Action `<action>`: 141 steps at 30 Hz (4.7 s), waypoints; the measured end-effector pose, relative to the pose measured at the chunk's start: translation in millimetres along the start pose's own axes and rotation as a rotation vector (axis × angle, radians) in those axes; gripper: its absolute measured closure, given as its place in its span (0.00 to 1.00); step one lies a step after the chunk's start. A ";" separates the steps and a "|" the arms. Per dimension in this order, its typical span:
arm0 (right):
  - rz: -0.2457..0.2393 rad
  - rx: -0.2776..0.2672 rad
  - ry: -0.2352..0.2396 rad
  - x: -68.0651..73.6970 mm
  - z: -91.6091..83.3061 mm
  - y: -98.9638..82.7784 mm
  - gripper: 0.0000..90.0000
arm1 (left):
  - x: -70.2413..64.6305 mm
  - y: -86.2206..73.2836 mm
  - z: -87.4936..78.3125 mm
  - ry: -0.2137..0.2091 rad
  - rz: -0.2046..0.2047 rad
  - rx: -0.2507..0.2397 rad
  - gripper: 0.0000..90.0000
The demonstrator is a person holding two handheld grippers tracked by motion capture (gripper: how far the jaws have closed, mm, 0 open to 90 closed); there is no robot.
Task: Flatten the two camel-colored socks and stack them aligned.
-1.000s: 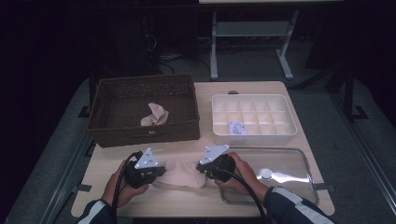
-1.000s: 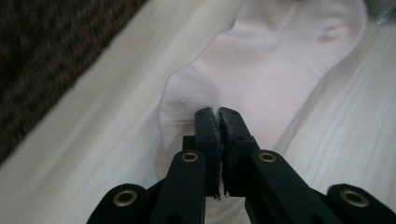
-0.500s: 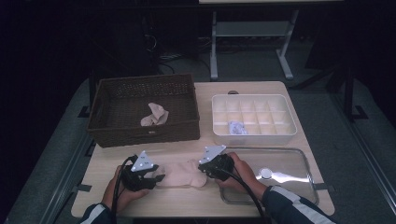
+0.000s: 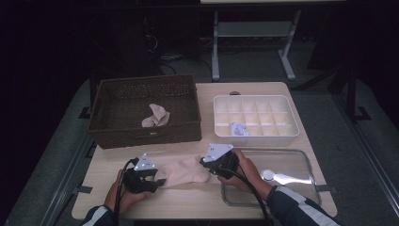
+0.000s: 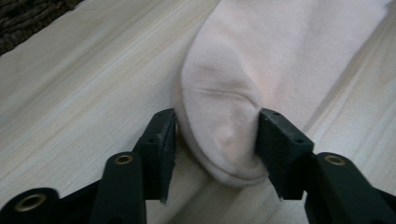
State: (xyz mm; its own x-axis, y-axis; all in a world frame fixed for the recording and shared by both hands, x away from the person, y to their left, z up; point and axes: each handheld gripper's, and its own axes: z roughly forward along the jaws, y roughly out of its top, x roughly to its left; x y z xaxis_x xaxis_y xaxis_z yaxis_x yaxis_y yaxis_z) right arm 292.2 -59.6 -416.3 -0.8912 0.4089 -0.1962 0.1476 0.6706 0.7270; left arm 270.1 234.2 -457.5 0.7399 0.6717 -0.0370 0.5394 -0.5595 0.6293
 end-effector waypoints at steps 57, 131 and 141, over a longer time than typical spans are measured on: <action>-0.049 0.067 0.192 19.5 86.6 21.1 0.77 | -1.0 27.7 -18.7 -0.213 -0.048 -0.245 0.87; 0.040 0.072 0.140 -17.1 37.9 3.8 0.88 | -25.5 57.5 46.1 -0.175 0.203 -0.032 0.71; 0.058 0.140 0.150 -21.1 49.8 -9.2 0.88 | -8.2 49.0 37.6 -0.119 0.042 -0.093 0.45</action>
State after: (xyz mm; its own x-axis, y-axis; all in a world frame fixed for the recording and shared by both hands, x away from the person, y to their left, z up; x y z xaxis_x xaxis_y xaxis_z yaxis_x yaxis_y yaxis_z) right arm 331.1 -43.6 -451.7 -0.9317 0.3598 -0.0493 0.2493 0.7325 0.6334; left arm 305.6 183.0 -455.5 0.8067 0.5828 -0.0975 0.4711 -0.5347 0.7016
